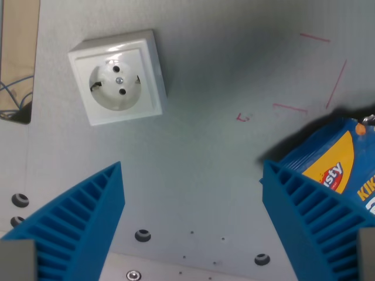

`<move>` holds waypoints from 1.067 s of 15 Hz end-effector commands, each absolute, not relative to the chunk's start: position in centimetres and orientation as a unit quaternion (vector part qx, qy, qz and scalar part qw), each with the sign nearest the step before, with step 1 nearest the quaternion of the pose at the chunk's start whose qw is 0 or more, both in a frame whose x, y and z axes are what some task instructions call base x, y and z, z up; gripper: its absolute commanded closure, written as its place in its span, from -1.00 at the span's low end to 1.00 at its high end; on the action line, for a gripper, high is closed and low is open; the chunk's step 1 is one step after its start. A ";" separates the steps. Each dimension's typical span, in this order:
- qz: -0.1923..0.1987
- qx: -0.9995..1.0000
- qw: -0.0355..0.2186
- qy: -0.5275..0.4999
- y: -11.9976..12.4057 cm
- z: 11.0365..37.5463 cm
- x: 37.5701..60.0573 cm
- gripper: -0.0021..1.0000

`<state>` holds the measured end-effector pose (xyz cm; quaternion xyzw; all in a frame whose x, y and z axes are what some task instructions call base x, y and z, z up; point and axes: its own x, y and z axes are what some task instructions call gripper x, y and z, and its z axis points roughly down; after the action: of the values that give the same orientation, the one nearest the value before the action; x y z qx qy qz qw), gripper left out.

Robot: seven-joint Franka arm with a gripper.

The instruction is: Rotate around base positive y

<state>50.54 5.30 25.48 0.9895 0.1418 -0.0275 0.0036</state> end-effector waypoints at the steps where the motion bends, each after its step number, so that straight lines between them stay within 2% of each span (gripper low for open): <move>1: -0.116 0.983 -0.012 0.142 5.4 26.0 51.4 -1.00; 16: -0.214 0.966 -0.026 0.141 5.4 26.0 51.4 -1.00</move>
<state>50.52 5.27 25.49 0.9850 0.1407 -0.1003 0.0007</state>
